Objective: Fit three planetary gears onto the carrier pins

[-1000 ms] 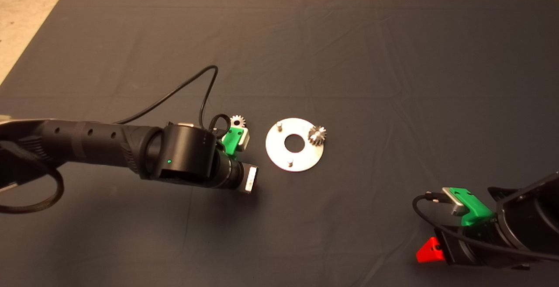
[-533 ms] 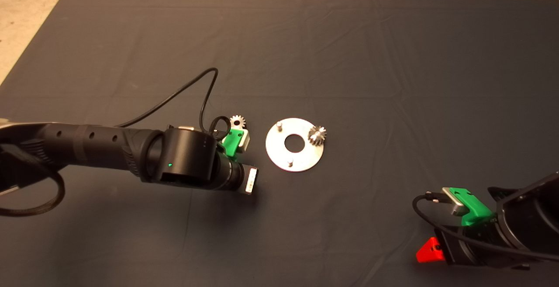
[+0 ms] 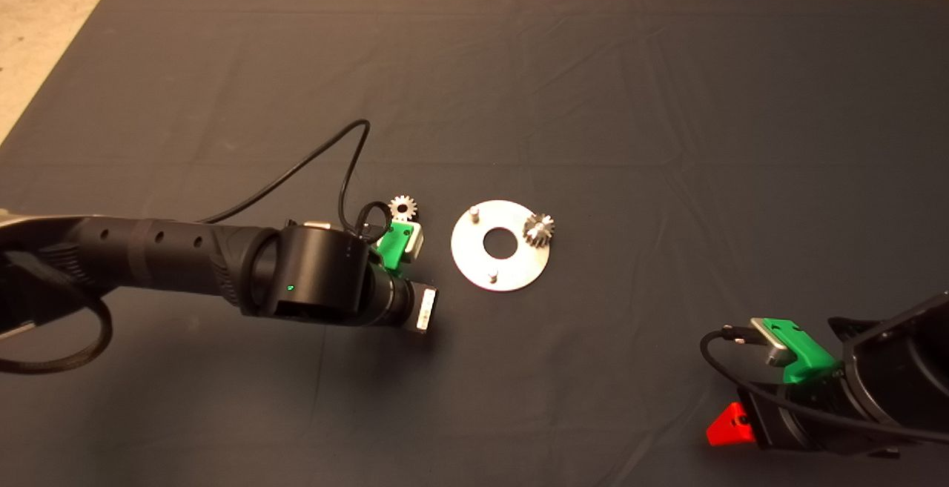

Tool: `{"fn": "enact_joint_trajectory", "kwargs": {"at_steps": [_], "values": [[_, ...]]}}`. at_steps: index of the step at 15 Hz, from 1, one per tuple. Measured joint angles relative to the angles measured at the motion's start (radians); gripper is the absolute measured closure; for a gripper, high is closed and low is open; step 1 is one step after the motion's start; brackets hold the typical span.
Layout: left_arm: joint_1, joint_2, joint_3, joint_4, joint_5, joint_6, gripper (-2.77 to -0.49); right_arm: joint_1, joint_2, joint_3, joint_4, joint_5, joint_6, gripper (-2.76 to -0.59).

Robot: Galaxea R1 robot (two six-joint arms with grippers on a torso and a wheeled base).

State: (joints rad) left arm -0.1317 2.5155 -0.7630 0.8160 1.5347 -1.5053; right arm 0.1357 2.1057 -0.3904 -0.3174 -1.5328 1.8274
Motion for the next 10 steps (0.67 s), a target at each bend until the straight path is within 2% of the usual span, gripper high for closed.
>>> {"fn": "enact_joint_trajectory", "kwargs": {"at_steps": [3, 6, 8, 10], "values": [[0.001, 0.000, 0.000, 0.003, 0.000, 0.000, -1.08, 0.000, 0.000, 0.000, 0.000, 0.000, 0.000, -2.20], [0.002, 0.000, 0.000, 0.003, 0.000, 0.000, -1.07, 0.000, 0.000, 0.000, 0.000, 0.000, 0.000, -2.20], [0.002, 0.000, 0.000, 0.004, 0.000, 0.000, -0.94, 0.000, 0.000, 0.000, 0.000, 0.000, 0.000, -2.20], [0.002, 0.000, 0.000, 0.004, 0.000, 0.000, -0.94, 0.000, 0.000, 0.000, 0.000, 0.000, 0.000, -2.20]]}}
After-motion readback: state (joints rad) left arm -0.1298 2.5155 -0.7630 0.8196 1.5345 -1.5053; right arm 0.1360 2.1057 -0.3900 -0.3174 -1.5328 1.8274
